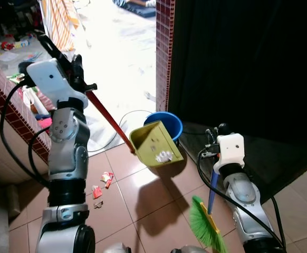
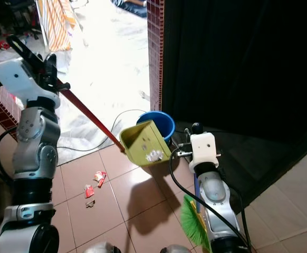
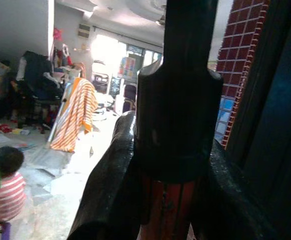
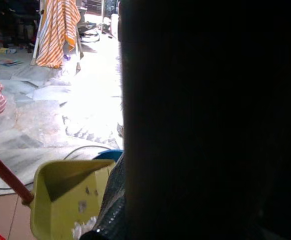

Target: Sweep floor

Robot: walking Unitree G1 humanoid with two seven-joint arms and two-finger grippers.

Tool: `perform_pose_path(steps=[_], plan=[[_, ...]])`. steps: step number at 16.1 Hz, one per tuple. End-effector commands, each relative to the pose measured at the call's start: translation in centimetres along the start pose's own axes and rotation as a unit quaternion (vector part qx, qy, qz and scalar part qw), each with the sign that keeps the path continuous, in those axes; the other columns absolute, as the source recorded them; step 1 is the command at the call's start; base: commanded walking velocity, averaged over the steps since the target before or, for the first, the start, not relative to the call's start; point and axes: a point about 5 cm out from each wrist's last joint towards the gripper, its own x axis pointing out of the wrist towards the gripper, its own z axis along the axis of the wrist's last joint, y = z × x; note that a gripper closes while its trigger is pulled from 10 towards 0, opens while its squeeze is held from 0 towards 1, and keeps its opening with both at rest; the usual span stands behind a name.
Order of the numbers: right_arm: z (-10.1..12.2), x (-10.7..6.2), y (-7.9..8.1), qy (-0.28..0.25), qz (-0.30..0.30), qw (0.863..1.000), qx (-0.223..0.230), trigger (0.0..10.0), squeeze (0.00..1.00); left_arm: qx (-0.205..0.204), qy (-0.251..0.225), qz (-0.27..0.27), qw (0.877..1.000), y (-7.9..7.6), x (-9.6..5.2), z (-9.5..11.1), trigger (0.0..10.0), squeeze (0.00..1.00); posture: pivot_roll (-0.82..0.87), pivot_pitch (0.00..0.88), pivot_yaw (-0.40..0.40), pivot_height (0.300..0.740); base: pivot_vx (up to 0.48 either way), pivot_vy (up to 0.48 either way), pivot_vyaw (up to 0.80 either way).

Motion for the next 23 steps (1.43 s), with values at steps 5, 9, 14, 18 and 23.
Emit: perform_pose_path(steps=[5,9,14,18,23], plan=[[0.78,0.60,0.02,-0.020,0.003,1.000,-0.004,10.0,0.00,-0.001,-0.057,0.000,0.998,-0.35,0.83,2.04,10.0,0.00,-0.09,0.000,0.048,0.740,0.480,0.000,0.00],[1.23,0.77,0.15,-0.034,0.005,0.999,-0.011,10.0,0.00,-0.001,-0.064,0.004,0.998,-0.28,1.05,2.28,10.0,0.00,-0.08,0.000,0.047,0.740,0.480,0.000,0.00],[1.64,1.28,-0.17,-0.042,-0.002,0.999,-0.023,10.0,0.00,0.000,-0.067,0.003,0.998,-0.40,1.16,2.41,10.0,0.00,-0.08,0.000,0.050,0.740,0.480,0.000,0.00],[1.41,1.24,-0.11,-0.040,0.001,0.999,-0.025,10.0,0.00,0.002,-0.075,0.010,0.997,-0.37,1.39,2.64,10.0,0.00,-0.08,0.000,0.052,0.740,0.472,0.000,0.00],[1.24,1.16,-0.02,-0.038,0.005,0.999,-0.028,10.0,0.00,0.032,-0.089,0.018,0.995,-0.50,1.49,2.83,10.0,0.00,-0.08,0.000,0.051,0.740,0.082,0.000,0.00]])
